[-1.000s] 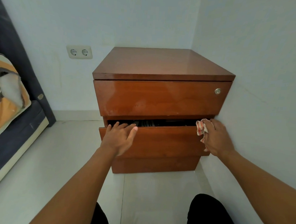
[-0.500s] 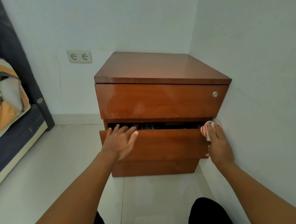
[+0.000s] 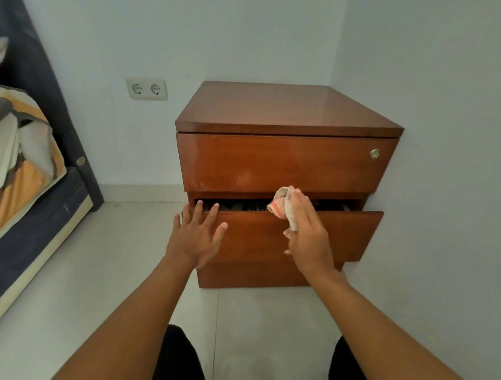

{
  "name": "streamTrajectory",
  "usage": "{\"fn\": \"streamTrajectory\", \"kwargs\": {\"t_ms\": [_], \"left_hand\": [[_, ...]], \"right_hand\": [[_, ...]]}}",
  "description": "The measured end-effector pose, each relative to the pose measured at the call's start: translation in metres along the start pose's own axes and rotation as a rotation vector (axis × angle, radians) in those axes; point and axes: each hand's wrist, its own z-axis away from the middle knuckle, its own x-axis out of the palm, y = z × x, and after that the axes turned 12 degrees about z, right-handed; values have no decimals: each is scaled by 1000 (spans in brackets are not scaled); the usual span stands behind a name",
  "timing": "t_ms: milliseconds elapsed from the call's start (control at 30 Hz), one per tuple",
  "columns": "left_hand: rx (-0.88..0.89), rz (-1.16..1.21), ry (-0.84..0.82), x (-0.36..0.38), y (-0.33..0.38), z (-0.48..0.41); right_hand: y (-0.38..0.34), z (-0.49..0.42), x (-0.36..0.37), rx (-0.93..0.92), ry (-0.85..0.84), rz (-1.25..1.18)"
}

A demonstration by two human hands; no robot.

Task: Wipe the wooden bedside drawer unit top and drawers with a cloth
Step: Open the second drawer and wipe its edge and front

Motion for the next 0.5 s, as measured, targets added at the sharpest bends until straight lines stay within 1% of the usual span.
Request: {"fn": "streamTrajectory", "kwargs": {"t_ms": [33, 100, 167, 267, 367, 500], "left_hand": [[-12, 6, 9, 3, 0, -3], [-12, 0, 45, 2, 4, -4], [-10, 2, 68, 2, 6, -5], [-13, 6, 90, 8, 3, -7], [-10, 29, 113, 11, 2, -5], [-25, 32, 116, 14, 2, -7]], "right_hand": [[-14, -7, 14, -49, -36, 51], [-33, -16, 36, -128, -158, 172], [-36, -18, 58, -157, -214, 296], [-27, -14, 74, -131, -177, 339], [-5, -11, 66, -151, -125, 345], [37, -13, 48, -112, -84, 371]]}}
